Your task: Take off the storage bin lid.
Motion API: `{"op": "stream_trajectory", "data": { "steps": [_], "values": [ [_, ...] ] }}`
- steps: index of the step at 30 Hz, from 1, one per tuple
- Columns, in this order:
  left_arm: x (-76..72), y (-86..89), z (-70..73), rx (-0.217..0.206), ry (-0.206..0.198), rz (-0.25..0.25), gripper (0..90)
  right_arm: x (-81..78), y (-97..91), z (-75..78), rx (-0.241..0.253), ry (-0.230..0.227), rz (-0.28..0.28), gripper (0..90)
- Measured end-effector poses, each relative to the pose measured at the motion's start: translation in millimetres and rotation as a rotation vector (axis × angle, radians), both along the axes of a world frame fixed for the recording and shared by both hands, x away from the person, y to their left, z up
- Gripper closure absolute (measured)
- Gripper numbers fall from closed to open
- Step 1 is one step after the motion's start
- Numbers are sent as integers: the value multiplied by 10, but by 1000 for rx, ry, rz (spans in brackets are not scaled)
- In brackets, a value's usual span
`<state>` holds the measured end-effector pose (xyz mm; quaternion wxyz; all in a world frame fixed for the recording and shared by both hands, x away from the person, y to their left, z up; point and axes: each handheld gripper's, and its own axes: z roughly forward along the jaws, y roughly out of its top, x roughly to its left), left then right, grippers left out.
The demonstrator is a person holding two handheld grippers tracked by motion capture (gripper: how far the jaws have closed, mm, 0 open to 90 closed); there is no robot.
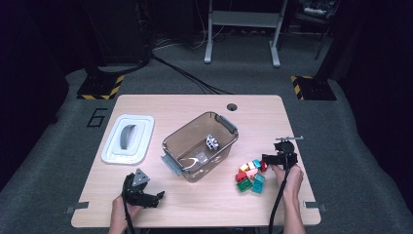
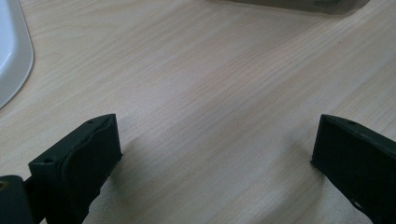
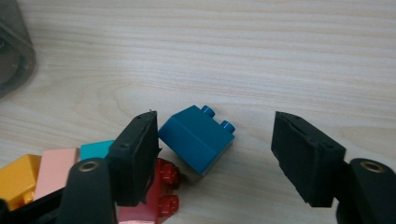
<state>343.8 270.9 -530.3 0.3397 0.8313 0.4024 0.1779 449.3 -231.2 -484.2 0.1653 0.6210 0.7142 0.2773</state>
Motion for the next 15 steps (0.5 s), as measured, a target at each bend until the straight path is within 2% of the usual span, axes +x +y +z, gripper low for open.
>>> {"op": "stream_trajectory", "data": {
  "steps": [3, 6, 9, 12, 13, 15],
  "values": [
    [0, 0, 0, 0, 0, 0, 10, -10, -14, 10, 7, 4, -12, 338],
    [-2, -5, -4, 2, -9, 6, 11, -17, -11, 26, 39, -16, -18, 316],
    [-3, -5, -5, 0, -9, 6, 11, 22, 24, 41, 42, -43, -14, 305],
    [-4, -9, -7, -4, -11, 10, 11, 96, 70, 31, 32, -37, -35, 313],
    [-5, -10, -8, -4, -13, 11, 11, 117, 90, 16, 23, -20, -50, 314],
    [-8, -12, -9, -6, -12, 12, 11, 155, 93, -36, 8, 5, -42, 339]
  ]
}}
